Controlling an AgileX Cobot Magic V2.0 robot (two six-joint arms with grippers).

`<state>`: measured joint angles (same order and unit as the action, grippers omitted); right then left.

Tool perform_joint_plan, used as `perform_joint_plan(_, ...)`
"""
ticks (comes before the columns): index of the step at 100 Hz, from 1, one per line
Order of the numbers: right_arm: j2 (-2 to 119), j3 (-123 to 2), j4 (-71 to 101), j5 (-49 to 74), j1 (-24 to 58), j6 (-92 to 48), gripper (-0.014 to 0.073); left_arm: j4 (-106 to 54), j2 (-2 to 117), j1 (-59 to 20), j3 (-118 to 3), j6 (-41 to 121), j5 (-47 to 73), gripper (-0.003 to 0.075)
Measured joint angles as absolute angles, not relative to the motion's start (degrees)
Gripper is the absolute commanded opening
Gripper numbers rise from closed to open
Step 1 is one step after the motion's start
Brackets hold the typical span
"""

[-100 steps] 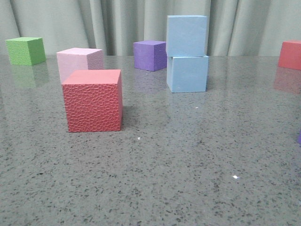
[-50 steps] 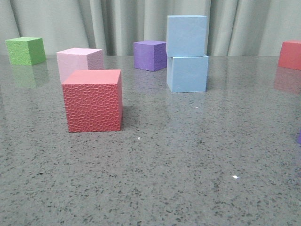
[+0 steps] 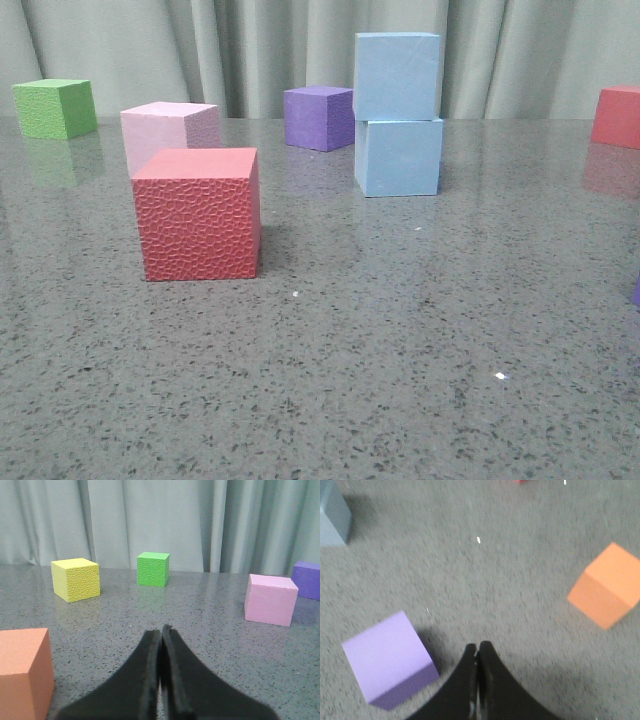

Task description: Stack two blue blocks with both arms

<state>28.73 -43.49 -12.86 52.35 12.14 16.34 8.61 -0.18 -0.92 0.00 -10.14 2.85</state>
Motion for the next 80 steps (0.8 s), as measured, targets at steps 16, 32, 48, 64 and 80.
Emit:
perform_joint_plan(16, 21.66, -36.0, -12.99, 42.93, 12.14, 16.34, -0.0122, 8.61, -0.18, -0.92, 0.0, -10.14, 2.85, -0.0019)
perform_joint_plan(32, 14.63, -28.57, -13.13, 37.68, 12.14, 16.34, -0.0122, 8.61, -0.18, -0.92, 0.0, -10.14, 2.85, -0.0019)
perform_joint_plan(48, 8.71, -22.84, -13.13, 35.91, 12.14, 16.23, -0.0122, 8.61, -0.18, -0.92, 0.0, -10.14, 2.85, -0.0019)
perform_joint_plan(64, 2.57, -17.43, -10.79, 32.28, 12.14, 12.75, -0.0122, 8.61, -0.18, -0.92, 0.0, -10.14, 2.85, -0.0019)
perform_joint_plan(80, -0.6, -13.23, -6.64, 27.37, 10.77, 7.61, -0.0122, 8.61, -0.18, -0.92, 0.0, -10.14, 2.85, -0.0019)
